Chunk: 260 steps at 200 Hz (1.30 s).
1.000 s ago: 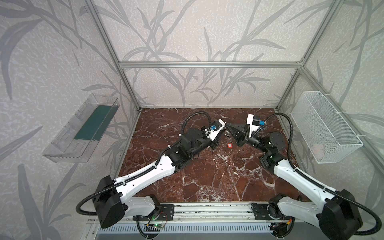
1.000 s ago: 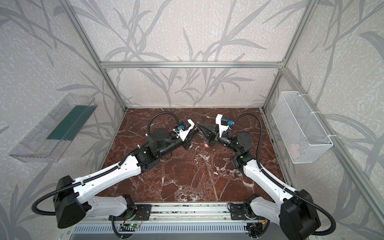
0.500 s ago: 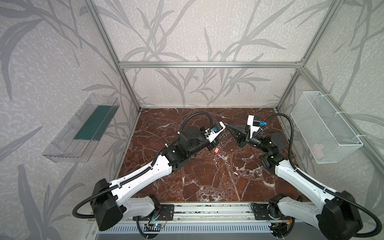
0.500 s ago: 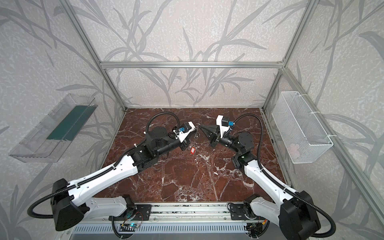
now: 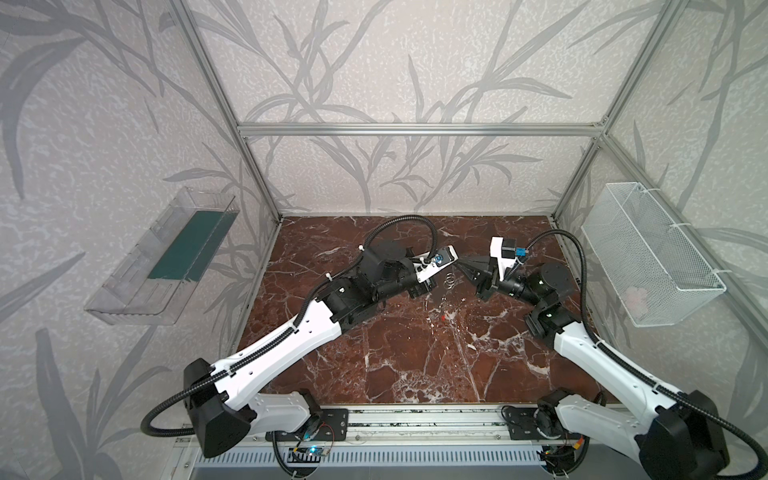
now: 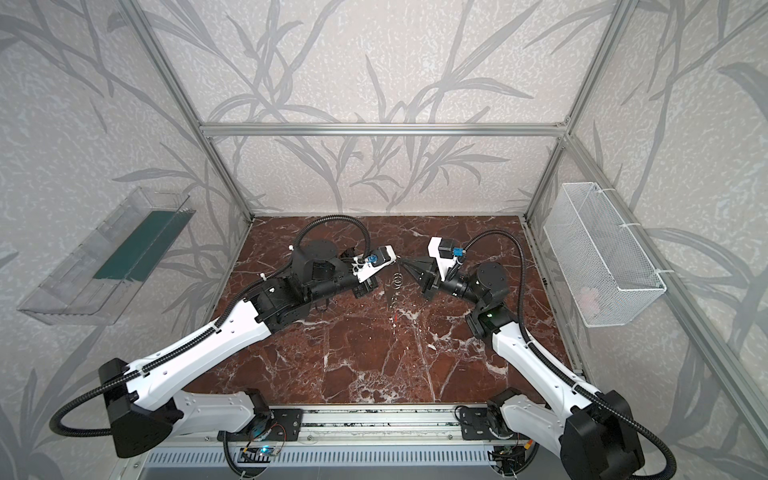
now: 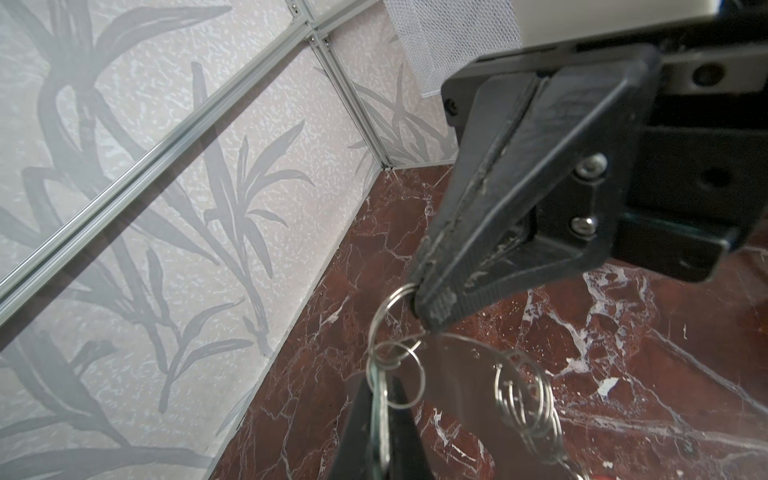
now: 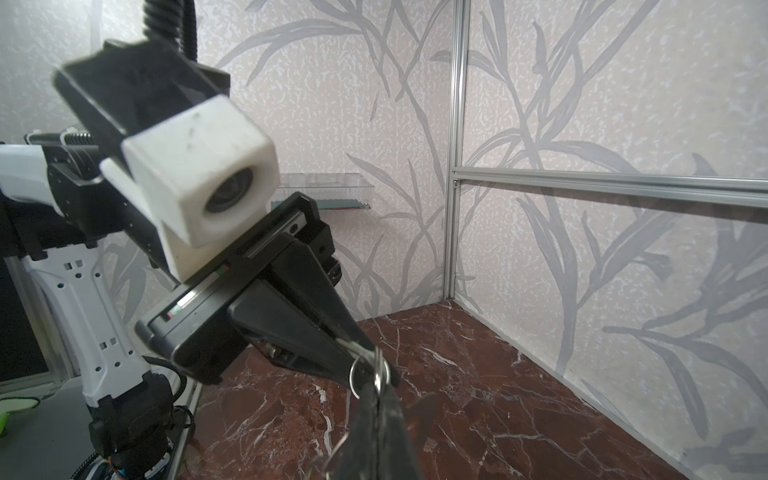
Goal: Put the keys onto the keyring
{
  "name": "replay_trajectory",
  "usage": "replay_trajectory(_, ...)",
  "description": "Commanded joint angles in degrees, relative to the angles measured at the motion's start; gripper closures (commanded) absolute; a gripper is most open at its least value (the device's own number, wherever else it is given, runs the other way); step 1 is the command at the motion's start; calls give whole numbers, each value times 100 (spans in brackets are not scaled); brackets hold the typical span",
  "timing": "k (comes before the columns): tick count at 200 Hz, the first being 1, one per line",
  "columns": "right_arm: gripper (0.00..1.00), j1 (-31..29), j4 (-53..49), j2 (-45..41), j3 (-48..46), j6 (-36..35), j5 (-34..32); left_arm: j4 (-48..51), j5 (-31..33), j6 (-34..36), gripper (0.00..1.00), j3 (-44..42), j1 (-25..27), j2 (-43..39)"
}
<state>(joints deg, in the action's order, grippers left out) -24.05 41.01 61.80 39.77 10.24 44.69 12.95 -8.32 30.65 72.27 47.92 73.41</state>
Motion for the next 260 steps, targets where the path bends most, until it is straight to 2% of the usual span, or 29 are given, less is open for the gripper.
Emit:
replay_trajectory(1, 100, -2, -367, -159, 263, -409, 194, 520, -297, 328, 100, 310, -56, 64)
replay_trajectory(87, 100, -17, -1863, -221, 621, -1429, 473, 1506, -766, 354, 100, 1053, -182, 498)
replay_trajectory(140, 100, -53, -2830, -311, 560, -1955, -327, 2319, -361, 701, 100, 1448, -183, 761)
replay_trajectory(160, 92, -47, -2724, -300, 383, -1875, -503, 2630, -162, 799, 100, 1609, -181, 942)
replay_trajectory(185, 67, -21, -2303, -356, 22, -1677, -757, 2780, 31, 748, 100, 1678, -174, 1152)
replay_trajectory(205, 56, 87, -2170, -485, -255, -1588, -1221, 2769, 122, 569, 100, 1685, -175, 1355)
replay_trajectory(220, 52, 181, -2238, -658, -451, -1569, -1877, 2689, 162, 396, 100, 1681, -176, 1540)
replay_trajectory(260, 50, 295, -2999, -1142, -680, -1871, -3860, 2342, 99, -90, 100, 2061, -158, 2310)
